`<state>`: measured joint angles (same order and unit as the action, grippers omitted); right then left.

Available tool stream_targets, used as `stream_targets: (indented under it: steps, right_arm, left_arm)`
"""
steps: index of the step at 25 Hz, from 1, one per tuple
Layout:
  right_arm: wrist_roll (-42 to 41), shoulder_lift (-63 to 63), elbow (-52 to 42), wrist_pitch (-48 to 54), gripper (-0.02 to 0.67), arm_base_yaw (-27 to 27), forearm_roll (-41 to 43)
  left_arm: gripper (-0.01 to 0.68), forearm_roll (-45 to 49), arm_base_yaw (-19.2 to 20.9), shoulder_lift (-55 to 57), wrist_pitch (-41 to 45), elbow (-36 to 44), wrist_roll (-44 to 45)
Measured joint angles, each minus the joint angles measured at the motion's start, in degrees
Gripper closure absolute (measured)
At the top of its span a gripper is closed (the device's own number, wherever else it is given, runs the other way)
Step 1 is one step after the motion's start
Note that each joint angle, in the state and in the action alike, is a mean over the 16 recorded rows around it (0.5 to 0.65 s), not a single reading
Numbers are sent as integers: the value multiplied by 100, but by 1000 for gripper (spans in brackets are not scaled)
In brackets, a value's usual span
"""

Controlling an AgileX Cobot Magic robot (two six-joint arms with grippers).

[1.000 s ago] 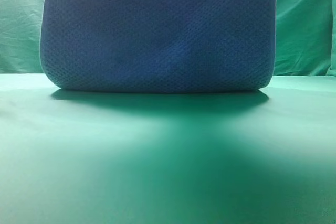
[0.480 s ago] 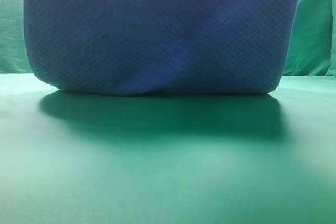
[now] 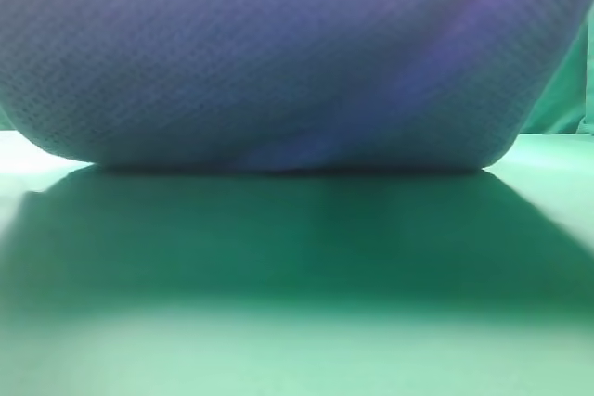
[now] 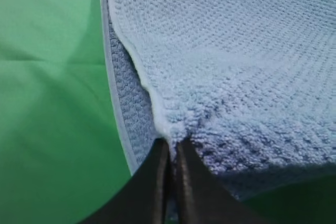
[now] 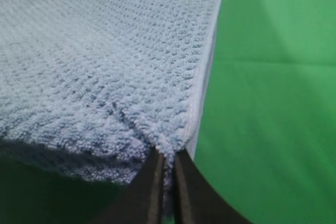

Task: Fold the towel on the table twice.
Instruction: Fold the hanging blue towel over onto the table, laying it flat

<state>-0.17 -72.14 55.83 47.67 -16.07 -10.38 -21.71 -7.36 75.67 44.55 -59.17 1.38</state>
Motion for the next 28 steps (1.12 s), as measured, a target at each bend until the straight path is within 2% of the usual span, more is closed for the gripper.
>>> stream_targets:
  steps: [17,28]
  right_arm:
    - [-47,840,-1607,-90,649,-4,-220]
    - [-169,1361,-2346,-53,649,-4,-517]
  left_arm:
    - [673,-874,0,-1022,40,1921,571]
    - [673,-1057,0,-1384,78,2592,599]
